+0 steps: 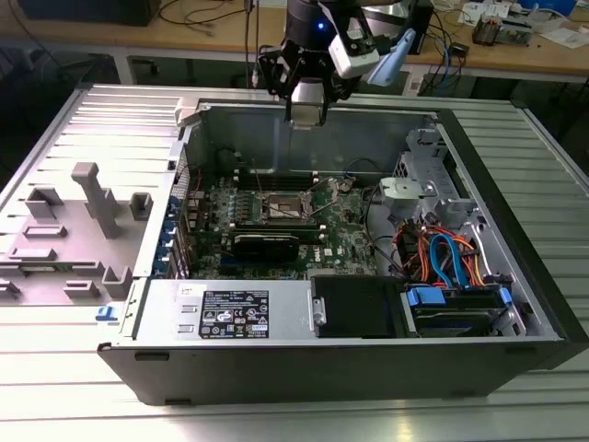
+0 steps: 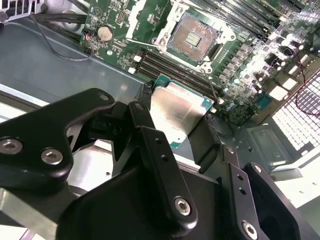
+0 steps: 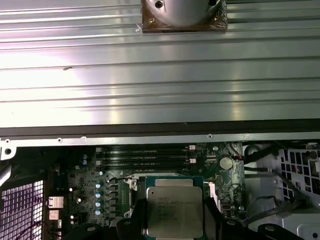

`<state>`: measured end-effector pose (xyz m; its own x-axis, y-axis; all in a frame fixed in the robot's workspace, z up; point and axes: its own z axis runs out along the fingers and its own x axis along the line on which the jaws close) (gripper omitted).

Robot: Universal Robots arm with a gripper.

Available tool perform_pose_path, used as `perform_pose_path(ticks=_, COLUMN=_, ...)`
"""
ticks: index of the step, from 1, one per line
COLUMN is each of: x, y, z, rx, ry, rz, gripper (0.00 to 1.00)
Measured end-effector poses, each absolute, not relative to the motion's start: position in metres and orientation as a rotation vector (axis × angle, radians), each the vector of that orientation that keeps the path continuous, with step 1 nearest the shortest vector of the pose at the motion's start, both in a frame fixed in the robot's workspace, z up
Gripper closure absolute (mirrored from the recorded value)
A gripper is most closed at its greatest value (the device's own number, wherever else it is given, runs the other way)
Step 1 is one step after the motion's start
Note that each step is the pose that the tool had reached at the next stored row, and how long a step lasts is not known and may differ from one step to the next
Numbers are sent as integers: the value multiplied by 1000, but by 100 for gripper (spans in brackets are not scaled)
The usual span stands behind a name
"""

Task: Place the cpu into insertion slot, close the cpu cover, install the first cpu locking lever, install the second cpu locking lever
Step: 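Place the cpu into insertion slot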

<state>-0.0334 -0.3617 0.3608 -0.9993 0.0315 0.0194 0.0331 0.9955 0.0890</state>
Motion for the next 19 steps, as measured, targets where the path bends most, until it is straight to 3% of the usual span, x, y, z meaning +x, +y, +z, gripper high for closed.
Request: perform_pose_path(ticks=19, x=-33, y=-368, z=360, rx=-93, ry=-3120, rz=-140, gripper=45)
